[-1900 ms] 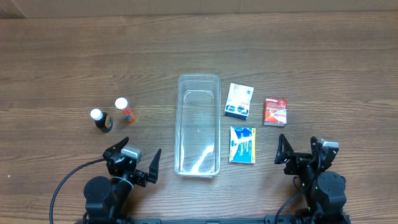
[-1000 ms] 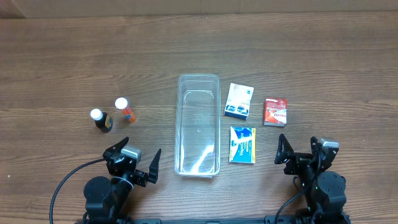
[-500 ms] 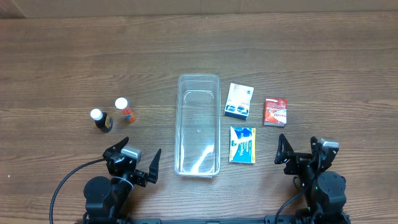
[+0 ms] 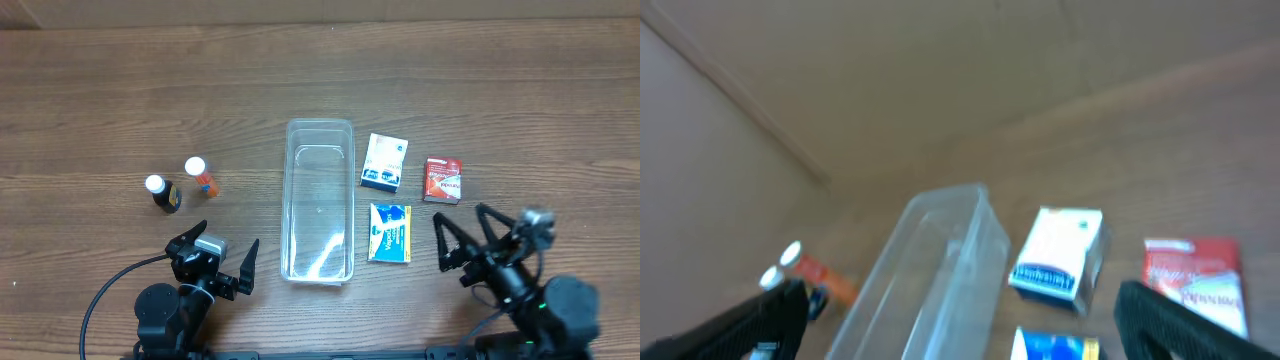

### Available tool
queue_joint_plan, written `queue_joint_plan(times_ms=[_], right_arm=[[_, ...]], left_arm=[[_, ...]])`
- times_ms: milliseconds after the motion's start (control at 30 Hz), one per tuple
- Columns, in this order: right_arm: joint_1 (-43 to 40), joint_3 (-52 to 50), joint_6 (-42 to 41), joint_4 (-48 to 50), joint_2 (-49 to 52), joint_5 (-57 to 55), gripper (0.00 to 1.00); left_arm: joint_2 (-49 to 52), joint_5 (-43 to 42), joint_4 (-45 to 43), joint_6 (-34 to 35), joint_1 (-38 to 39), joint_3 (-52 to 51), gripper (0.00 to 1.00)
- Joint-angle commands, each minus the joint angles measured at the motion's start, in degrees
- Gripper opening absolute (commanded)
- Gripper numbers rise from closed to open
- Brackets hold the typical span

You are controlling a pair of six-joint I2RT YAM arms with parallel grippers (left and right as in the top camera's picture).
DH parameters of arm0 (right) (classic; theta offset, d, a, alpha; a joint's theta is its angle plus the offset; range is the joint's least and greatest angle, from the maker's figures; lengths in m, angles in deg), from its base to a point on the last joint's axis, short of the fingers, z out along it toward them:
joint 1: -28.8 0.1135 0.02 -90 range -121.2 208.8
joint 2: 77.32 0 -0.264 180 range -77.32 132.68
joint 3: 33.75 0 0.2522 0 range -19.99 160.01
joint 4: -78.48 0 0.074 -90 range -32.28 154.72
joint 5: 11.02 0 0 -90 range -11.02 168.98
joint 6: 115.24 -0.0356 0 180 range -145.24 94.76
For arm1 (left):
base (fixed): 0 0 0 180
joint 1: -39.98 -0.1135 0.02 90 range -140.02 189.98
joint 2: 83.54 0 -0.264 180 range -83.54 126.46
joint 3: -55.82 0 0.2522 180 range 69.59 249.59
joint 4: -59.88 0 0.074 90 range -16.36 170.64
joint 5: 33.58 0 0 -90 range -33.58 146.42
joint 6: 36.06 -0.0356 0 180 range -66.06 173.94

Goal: Pack container

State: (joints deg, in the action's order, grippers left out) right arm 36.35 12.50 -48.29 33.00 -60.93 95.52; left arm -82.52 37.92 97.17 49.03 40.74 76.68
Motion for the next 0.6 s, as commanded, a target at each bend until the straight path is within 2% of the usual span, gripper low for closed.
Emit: queue_joint_plan(times_ms=[0,167,233,300,400,467,567], right_arm=[[0.2,18.5,2.6,-9.4,17.0,-0.5,1.00],[0.2,45.2,4.3,-23.9,41.5,9.1,1.00],[0.9,49.1,6.8,-20.5,47.8,12.2,0.99],[3.7,53.3,6.0,-20.9,55.7,3.8,1.00],[8.6,58.5,0.1,-25.2,67.7,-10.4,1.00],[10.1,60.2,-3.7,-26.5,75.0,-14.4,1.00],[10.1,60.3,-9.9,-26.5,85.8,-14.4,1.00]], left_arm=[[-0.4,-0.6,-0.4,-1.1,-0.4,-0.3,1.00],[-0.4,-0.6,-0.4,-1.1,-0.4,-0.3,1.00],[-0.4,-0.6,-0.4,-1.1,-0.4,-0.3,1.00],[-0.4,-0.6,-0.4,-1.1,-0.4,-0.3,1.00],[-0.4,-0.6,-0.4,-1.1,-0.4,-0.3,1.00],[-0.4,-0.6,-0.4,-1.1,-0.4,-0.3,1.00],[-0.4,-0.6,-0.4,-1.1,-0.4,-0.3,1.00]])
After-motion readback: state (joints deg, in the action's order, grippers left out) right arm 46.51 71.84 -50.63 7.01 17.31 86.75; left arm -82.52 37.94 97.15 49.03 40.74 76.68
